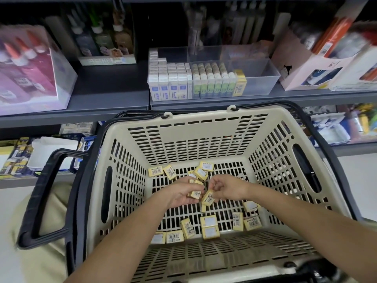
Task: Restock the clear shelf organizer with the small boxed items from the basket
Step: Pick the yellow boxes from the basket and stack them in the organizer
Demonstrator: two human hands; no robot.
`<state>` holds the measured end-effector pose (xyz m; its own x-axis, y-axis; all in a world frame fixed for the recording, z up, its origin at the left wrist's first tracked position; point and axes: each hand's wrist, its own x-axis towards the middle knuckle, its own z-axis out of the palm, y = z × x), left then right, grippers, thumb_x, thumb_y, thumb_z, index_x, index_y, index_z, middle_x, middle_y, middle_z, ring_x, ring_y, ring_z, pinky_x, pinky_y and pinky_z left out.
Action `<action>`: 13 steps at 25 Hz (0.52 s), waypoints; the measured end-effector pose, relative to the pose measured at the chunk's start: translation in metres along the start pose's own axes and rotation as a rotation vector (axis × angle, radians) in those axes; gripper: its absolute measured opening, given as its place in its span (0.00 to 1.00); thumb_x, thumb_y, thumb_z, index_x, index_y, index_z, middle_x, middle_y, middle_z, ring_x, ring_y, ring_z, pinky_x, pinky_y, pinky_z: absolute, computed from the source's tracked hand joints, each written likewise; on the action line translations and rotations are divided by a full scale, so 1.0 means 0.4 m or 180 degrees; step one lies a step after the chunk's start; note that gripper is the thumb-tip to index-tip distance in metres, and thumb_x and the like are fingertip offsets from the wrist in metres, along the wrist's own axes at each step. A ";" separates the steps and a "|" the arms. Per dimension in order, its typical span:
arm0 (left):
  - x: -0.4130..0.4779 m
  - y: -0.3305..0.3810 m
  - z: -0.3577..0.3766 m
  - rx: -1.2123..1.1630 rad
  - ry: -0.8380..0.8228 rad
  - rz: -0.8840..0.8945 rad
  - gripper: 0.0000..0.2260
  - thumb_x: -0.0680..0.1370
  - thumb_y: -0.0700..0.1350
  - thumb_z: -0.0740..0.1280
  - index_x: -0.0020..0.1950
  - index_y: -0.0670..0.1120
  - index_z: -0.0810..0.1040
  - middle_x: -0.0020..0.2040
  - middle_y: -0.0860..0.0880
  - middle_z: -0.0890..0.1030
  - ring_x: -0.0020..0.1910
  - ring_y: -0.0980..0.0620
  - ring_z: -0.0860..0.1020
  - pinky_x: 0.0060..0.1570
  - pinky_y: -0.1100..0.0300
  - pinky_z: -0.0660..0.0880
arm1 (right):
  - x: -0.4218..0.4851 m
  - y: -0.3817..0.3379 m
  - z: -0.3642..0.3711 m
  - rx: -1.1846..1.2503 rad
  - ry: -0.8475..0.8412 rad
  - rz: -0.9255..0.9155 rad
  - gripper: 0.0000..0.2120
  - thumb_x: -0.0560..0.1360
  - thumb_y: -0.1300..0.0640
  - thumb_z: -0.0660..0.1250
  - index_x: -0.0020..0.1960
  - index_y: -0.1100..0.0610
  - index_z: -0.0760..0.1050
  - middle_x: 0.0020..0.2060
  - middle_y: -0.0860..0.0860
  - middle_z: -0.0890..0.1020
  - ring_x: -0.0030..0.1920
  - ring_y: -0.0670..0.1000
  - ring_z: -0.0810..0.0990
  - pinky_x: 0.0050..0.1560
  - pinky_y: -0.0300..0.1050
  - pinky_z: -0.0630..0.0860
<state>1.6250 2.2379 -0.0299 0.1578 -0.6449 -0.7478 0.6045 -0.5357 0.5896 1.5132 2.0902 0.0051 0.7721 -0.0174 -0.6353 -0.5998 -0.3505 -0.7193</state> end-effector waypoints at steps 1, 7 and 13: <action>0.000 -0.001 0.005 0.0000 -0.0028 -0.0009 0.12 0.71 0.38 0.72 0.51 0.44 0.74 0.43 0.46 0.83 0.43 0.50 0.81 0.43 0.59 0.79 | 0.002 0.001 0.002 0.0000 0.0034 0.0005 0.07 0.75 0.65 0.65 0.46 0.55 0.71 0.40 0.53 0.78 0.38 0.46 0.80 0.37 0.34 0.75; -0.007 0.002 -0.009 0.0326 -0.0190 -0.0143 0.15 0.69 0.37 0.74 0.54 0.46 0.76 0.43 0.48 0.84 0.43 0.53 0.82 0.40 0.62 0.77 | 0.012 -0.007 0.011 0.0900 0.0309 -0.0034 0.11 0.75 0.67 0.64 0.56 0.60 0.71 0.41 0.56 0.80 0.38 0.46 0.81 0.42 0.35 0.79; -0.021 0.011 -0.053 -0.0503 0.0489 -0.0090 0.36 0.68 0.29 0.72 0.71 0.46 0.60 0.45 0.44 0.78 0.43 0.48 0.82 0.35 0.58 0.79 | 0.031 0.034 0.061 -0.2069 0.0164 -0.0403 0.22 0.76 0.64 0.61 0.67 0.49 0.67 0.59 0.51 0.72 0.55 0.51 0.76 0.57 0.48 0.75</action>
<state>1.6431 2.2526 -0.0275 0.2488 -0.5337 -0.8083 0.7233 -0.4526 0.5215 1.5096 2.1079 -0.0192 0.8470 0.0219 -0.5312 -0.2674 -0.8461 -0.4612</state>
